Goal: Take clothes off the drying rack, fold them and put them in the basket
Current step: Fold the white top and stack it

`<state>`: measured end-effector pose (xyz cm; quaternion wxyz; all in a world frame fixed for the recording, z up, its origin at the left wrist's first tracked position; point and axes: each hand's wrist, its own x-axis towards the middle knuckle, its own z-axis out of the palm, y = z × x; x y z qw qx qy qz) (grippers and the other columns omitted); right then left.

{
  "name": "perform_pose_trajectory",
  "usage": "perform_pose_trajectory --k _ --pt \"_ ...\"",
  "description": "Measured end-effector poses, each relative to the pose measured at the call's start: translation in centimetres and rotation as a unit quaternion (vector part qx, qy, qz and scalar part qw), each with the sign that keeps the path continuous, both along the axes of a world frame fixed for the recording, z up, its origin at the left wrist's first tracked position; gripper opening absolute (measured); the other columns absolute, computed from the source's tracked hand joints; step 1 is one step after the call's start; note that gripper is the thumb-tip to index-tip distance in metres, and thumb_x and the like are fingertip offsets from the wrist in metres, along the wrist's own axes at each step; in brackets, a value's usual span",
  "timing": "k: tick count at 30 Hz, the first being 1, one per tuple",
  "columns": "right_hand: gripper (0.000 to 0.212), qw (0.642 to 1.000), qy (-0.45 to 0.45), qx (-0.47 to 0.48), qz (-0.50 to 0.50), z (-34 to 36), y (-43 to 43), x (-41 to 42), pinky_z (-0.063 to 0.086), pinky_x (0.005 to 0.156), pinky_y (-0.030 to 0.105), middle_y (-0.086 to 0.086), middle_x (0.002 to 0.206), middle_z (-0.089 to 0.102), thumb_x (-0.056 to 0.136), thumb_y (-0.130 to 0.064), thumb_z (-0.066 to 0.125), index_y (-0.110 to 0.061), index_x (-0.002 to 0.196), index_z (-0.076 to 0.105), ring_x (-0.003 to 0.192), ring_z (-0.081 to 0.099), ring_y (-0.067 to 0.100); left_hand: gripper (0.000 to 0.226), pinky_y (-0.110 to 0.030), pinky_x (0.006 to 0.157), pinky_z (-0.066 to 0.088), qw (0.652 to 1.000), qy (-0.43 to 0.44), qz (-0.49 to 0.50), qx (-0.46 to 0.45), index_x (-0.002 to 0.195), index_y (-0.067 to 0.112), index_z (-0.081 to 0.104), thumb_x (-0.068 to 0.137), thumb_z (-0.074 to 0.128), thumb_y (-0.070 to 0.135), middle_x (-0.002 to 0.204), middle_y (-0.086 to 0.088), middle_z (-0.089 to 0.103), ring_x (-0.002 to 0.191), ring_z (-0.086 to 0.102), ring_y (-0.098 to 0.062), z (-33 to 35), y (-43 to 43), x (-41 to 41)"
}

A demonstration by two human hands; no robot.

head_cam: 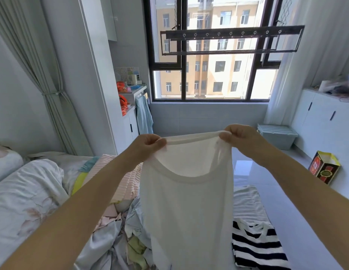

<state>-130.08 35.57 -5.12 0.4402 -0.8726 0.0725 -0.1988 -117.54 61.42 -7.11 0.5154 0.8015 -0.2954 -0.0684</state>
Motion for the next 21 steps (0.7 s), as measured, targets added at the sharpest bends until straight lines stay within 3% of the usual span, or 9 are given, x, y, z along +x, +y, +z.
perform_pose_trajectory --k 2,4,6,8,10,13,15,18,21 --pt "0.028 0.999 -0.02 -0.029 -0.03 0.0 -0.2 0.1 0.048 0.064 0.031 0.007 0.069 0.053 0.093 -0.023 0.061 0.003 0.081 0.058 0.065 0.051 0.019 0.028 -0.025 0.062 0.041 0.995 -0.052 -0.008 0.085 0.082 0.003 0.068 0.093 0.06 0.027 0.074 -0.013 0.056 0.068 0.05 -0.018 0.4 0.0 0.2" --pt "0.022 0.99 -0.043 -0.1 -0.085 0.3 -0.5 0.1 0.043 0.058 0.026 0.001 0.066 0.054 0.091 -0.023 0.063 -0.003 0.081 0.059 0.063 0.052 0.017 0.023 -0.018 0.055 0.04 0.981 -0.099 -0.019 0.165 0.084 0.001 0.068 0.092 0.062 0.022 0.076 -0.018 0.061 0.066 0.052 -0.017 0.8 0.0 0.4" --pt "0.017 0.976 -0.048 -0.175 -0.122 0.7 -0.7 0.0 0.034 0.061 0.027 -0.005 0.068 0.053 0.091 -0.024 0.063 -0.01 0.084 0.06 0.067 0.05 0.017 0.015 -0.014 0.051 0.041 0.977 -0.103 -0.017 0.183 0.083 0.007 0.07 0.09 0.063 0.018 0.074 -0.009 0.064 0.061 0.055 -0.008 1.5 0.3 0.7" --pt "0.013 0.97 -0.057 -0.198 -0.13 0.9 -0.9 0.0 0.034 0.068 0.025 -0.005 0.073 0.055 0.091 -0.024 0.062 -0.012 0.087 0.061 0.072 0.052 0.018 0.011 -0.024 0.057 0.052 0.983 -0.082 -0.027 0.162 0.084 0.009 0.071 0.089 0.066 0.017 0.073 -0.008 0.066 0.06 0.059 -0.006 2.1 0.5 1.0" --pt "0.005 0.983 -0.067 -0.141 -0.1 1.0 -1.3 -0.3 0.039 0.065 0.025 0.001 0.078 0.058 0.091 -0.021 0.063 -0.019 0.093 0.059 0.071 0.053 0.018 0.008 -0.037 0.076 0.058 0.991 -0.047 -0.04 0.119 0.086 0.01 0.073 0.087 0.069 0.017 0.082 -0.013 0.069 0.076 0.066 -0.023 2.5 0.7 1.4" --pt "0.012 0.997 -0.052 0.03 0.046 1.1 -2.1 -1.6 0.043 0.059 0.02 0.014 0.072 0.056 0.095 -0.012 0.056 -0.022 0.102 0.055 0.064 0.049 0.018 0.016 -0.033 0.083 0.055 0.997 0.039 -0.064 0.029 0.081 0.016 0.075 0.076 0.075 0.031 0.083 -0.005 0.069 0.081 0.064 -0.022 2.9 1.3 1.4" --pt "0.023 0.989 -0.052 0.089 0.103 0.8 -2.7 -2.2 0.042 0.063 0.026 0.007 0.071 0.054 0.098 -0.007 0.048 -0.024 0.09 0.061 0.067 0.046 0.019 0.03 -0.031 0.077 0.056 0.988 0.115 -0.09 -0.043 0.079 0.02 0.076 0.064 0.079 0.046 0.079 -0.002 0.066 0.075 0.062 -0.017 2.6 1.7 1.5" --pt "0.038 0.993 -0.025 0.046 0.108 0.4 -3.4 -2.4 0.042 0.072 0.036 0.014 0.078 0.052 0.099 -0.004 0.046 -0.023 0.075 0.067 0.073 0.042 0.024 0.015 -0.024 0.06 0.056 0.971 0.176 -0.097 -0.129 0.084 0.024 0.072 0.077 0.064 0.035 0.081 -0.002 0.063 0.069 0.061 -0.013 2.6 1.6 1.2" --pt "0.019 0.996 -0.004 -0.004 0.092 0.3 -3.7 -2.5 0.044 0.068 0.028 0.015 0.071 0.045 0.097 -0.008 0.05 -0.02 0.101 0.064 0.067 0.044 0.017 0.021 -0.029 0.067 0.056 0.987 0.13 -0.062 -0.078 0.094 0.024 0.062 0.079 0.059 0.04 0.087 -0.004 0.061 0.077 0.06 -0.019 3.2 1.2 1.0"
